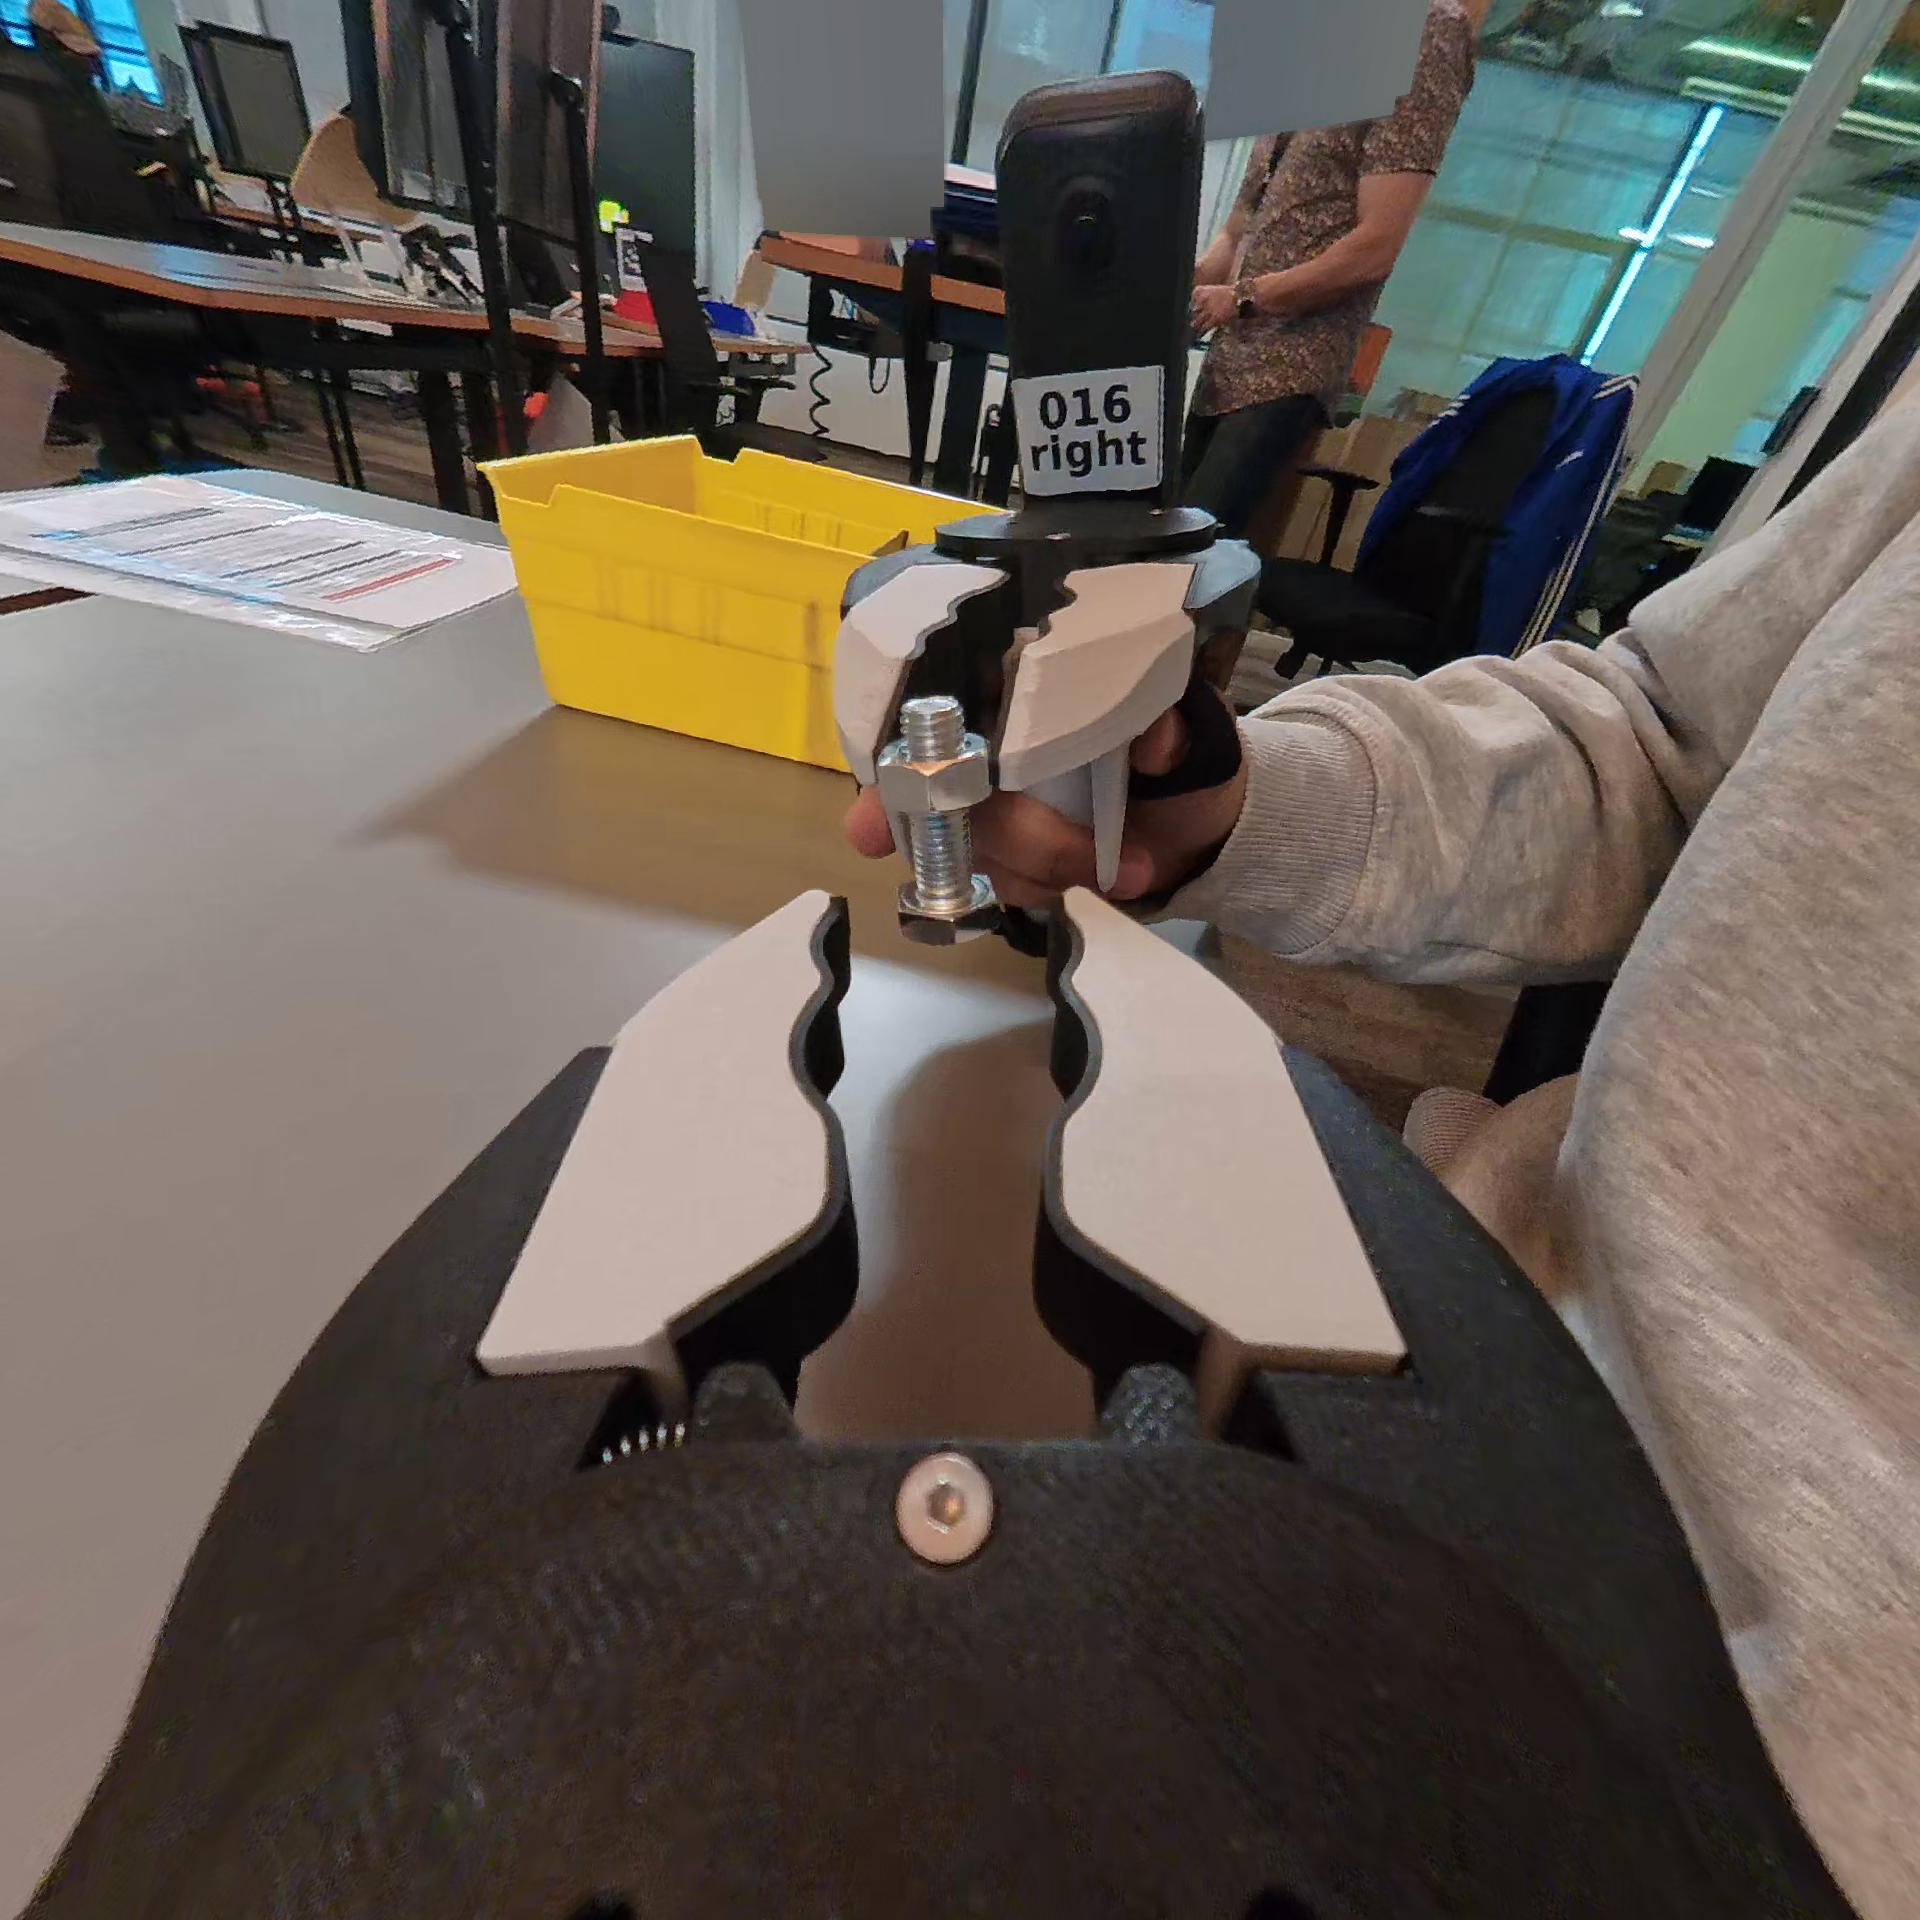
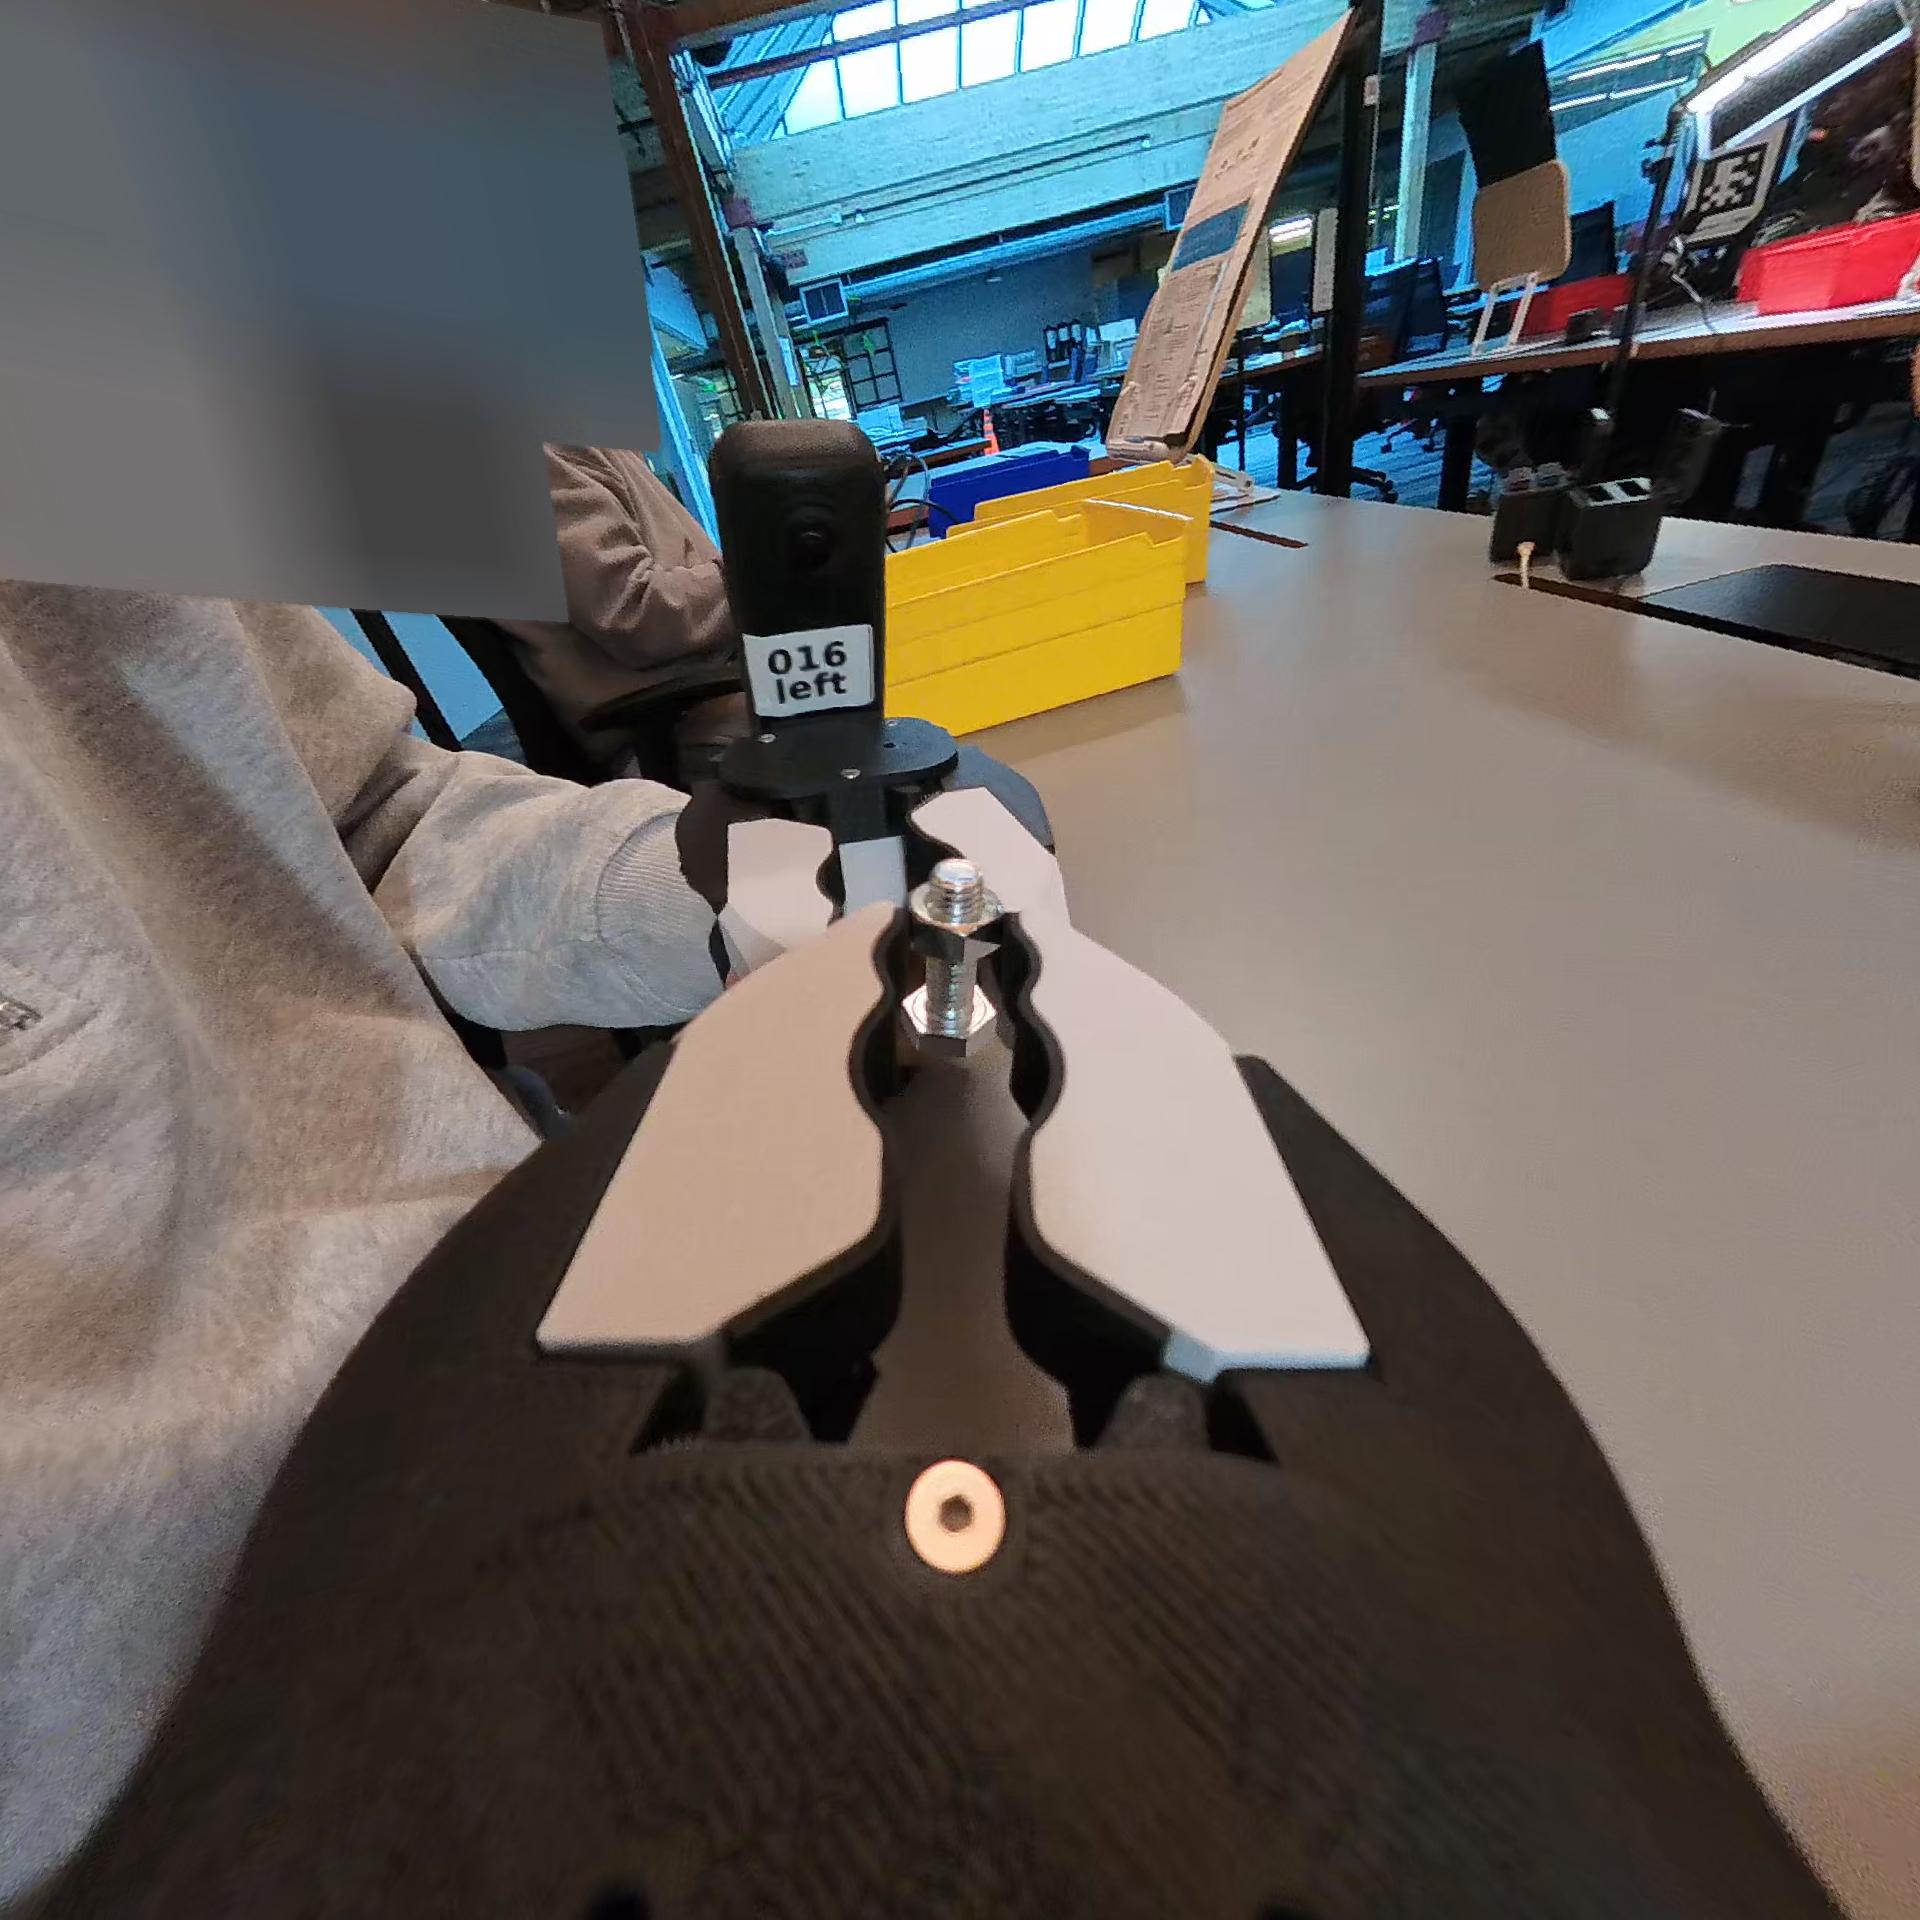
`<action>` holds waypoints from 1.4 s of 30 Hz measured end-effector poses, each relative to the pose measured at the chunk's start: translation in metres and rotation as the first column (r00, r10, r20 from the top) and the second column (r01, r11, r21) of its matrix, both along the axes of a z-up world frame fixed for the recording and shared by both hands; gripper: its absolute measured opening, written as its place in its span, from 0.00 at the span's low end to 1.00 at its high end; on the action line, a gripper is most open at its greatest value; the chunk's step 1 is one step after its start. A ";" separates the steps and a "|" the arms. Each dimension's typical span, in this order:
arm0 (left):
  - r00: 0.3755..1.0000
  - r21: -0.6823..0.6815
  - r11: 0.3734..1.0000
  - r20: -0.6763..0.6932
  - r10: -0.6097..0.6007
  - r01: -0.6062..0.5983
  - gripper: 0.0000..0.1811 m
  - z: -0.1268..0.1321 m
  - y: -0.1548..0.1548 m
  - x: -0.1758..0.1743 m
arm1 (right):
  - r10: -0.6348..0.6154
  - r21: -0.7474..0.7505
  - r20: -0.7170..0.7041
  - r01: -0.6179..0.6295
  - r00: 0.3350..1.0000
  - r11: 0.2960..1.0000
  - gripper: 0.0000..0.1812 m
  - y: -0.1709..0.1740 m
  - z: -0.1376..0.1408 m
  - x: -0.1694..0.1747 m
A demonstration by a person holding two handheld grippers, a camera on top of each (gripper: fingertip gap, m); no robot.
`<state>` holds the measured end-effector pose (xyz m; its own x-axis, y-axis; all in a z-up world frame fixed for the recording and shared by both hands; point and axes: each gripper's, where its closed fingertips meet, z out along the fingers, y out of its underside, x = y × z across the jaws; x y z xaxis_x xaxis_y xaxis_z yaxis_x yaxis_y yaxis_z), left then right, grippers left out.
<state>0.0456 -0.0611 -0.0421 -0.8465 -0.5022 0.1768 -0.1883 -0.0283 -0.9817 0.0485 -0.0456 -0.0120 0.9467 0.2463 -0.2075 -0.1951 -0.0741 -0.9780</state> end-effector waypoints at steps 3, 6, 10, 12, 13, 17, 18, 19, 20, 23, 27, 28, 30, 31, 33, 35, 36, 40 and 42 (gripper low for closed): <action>1.000 -0.007 1.000 0.003 -0.027 0.027 0.20 0.001 -0.002 -0.004 | 0.012 0.001 0.005 -0.012 1.000 1.000 0.09 0.000 0.001 -0.004; 0.999 0.007 0.999 0.016 -0.037 0.037 0.19 0.001 -0.005 -0.006 | 0.018 0.003 0.000 -0.018 1.000 1.000 0.09 0.000 0.001 -0.005; 0.999 0.004 1.000 0.008 -0.031 0.031 0.17 0.000 -0.004 -0.005 | 0.021 0.003 0.000 -0.021 1.000 1.000 0.09 0.000 0.001 -0.005; 1.000 -0.007 1.000 0.001 -0.028 0.028 0.17 0.001 -0.003 -0.004 | 0.022 0.000 0.000 -0.022 1.000 1.000 0.09 0.000 0.000 -0.005; 1.000 -0.012 1.000 -0.001 -0.027 0.027 0.17 0.001 -0.003 -0.003 | 0.023 -0.002 0.002 -0.023 1.000 1.000 0.10 0.001 0.000 -0.006; 0.999 -0.011 0.999 0.013 -0.044 0.044 0.14 0.002 -0.004 -0.006 | 0.015 0.004 0.020 -0.015 1.000 1.000 0.09 0.001 0.001 -0.007; 0.999 -0.009 0.999 0.021 -0.051 0.051 0.14 0.002 -0.004 -0.008 | 0.016 0.007 0.021 -0.016 1.000 1.000 0.09 0.001 0.002 -0.008; 0.998 -0.008 0.999 0.026 -0.053 0.053 0.14 0.003 -0.005 -0.008 | 0.019 0.010 0.020 -0.019 1.000 1.000 0.09 0.001 0.002 -0.008; 0.998 -0.008 0.999 0.028 -0.054 0.054 0.14 0.003 -0.005 -0.009 | 0.021 0.011 0.019 -0.021 1.000 1.000 0.09 0.001 0.003 -0.009; 0.998 -0.014 0.998 0.025 -0.054 0.054 0.14 0.003 -0.004 -0.008 | 0.025 0.006 0.025 -0.025 0.999 1.000 0.09 0.001 0.002 -0.010; 0.998 -0.016 0.999 0.027 -0.049 0.049 0.14 0.004 -0.004 -0.008 | 0.026 0.011 0.023 -0.026 0.999 1.000 0.09 0.001 0.003 -0.010; 0.998 -0.014 0.999 0.027 -0.048 0.048 0.14 0.003 -0.004 -0.008 | 0.025 0.009 0.025 -0.025 0.999 1.000 0.10 0.001 0.002 -0.010; 0.998 -0.017 0.999 0.031 -0.046 0.047 0.14 0.004 -0.004 -0.008 | 0.022 0.004 0.032 -0.022 0.999 1.000 0.09 0.002 0.001 -0.010; 0.999 -0.020 0.999 0.032 -0.043 0.043 0.14 0.004 -0.004 -0.007 | 0.020 0.001 0.037 -0.020 0.999 1.000 0.09 0.002 0.001 -0.010; 0.999 -0.022 0.999 0.032 -0.041 0.042 0.13 0.005 -0.004 -0.007 | 0.018 -0.005 0.045 -0.018 0.999 1.000 0.09 0.003 0.000 -0.011; 0.999 -0.023 0.999 0.032 -0.039 0.039 0.13 0.005 -0.003 -0.007 | 0.018 -0.008 0.049 -0.018 0.999 1.000 0.09 0.003 -0.001 -0.011; 0.999 -0.023 0.999 0.033 -0.037 0.037 0.12 0.005 -0.003 -0.007 | 0.018 -0.008 0.051 -0.017 0.999 1.000 0.09 0.004 -0.001 -0.012; 0.999 -0.023 0.999 0.032 -0.033 0.033 0.11 0.005 -0.003 -0.006 | 0.017 -0.009 0.053 -0.017 0.998 1.000 0.09 0.004 -0.001 -0.012; 0.999 -0.024 0.999 0.032 -0.032 0.033 0.11 0.005 -0.003 -0.006 | 0.016 -0.007 0.052 -0.015 0.999 1.000 0.10 0.004 -0.001 -0.012</action>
